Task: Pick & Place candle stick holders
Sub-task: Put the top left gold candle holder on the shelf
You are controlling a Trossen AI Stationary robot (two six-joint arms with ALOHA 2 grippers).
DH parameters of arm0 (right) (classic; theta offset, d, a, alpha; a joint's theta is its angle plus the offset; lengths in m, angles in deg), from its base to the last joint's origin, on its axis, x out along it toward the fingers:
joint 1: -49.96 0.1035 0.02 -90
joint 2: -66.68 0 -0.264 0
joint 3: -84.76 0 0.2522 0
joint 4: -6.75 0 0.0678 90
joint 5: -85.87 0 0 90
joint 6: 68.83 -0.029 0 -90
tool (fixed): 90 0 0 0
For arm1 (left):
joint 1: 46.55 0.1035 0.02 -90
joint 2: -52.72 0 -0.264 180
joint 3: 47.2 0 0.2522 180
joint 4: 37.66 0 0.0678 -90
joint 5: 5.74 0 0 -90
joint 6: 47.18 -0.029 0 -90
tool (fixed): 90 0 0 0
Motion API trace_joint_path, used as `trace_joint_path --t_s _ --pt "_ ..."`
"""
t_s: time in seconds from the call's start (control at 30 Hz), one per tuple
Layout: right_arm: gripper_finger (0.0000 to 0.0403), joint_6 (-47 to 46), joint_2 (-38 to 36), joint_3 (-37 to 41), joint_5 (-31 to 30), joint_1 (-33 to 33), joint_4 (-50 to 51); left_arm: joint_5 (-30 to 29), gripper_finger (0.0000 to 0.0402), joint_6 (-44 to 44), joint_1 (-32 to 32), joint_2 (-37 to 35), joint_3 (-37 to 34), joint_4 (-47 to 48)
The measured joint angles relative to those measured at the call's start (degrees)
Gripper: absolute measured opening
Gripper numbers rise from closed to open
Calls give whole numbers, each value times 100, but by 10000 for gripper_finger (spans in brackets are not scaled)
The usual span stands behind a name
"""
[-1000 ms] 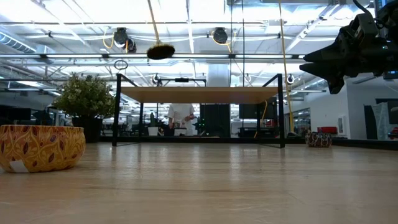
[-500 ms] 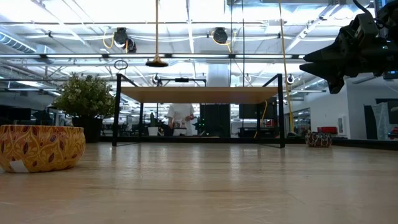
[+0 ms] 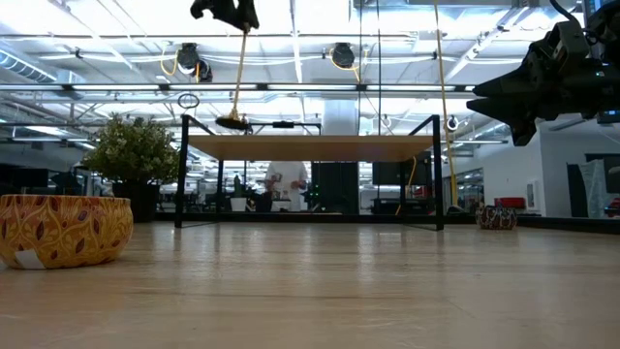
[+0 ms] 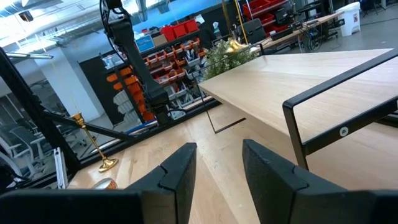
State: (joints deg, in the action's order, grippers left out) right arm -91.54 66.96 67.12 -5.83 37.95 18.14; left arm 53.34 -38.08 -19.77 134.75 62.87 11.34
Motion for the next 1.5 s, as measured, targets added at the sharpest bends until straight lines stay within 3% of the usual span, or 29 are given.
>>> trace_joint_path --t_s 0.13,0.37,0.63,0.93,1.23,1.5 --pt "126 0 1 1 0 -2 0 23 133 1 115 131 -15 2" --pt "126 1 1 0 1 0 0 116 105 9 325 200 -22 -82" --pt "126 1 -1 0 0 0 0 169 138 109 434 198 -32 -145" --pt "126 0 -1 1 2 -2 2 287 111 147 486 195 -738 -917" --pt "126 1 -1 0 2 -2 2 241 135 103 531 191 -771 -914" --pt "126 -1 1 2 2 -2 2 247 110 108 572 178 -774 -827"
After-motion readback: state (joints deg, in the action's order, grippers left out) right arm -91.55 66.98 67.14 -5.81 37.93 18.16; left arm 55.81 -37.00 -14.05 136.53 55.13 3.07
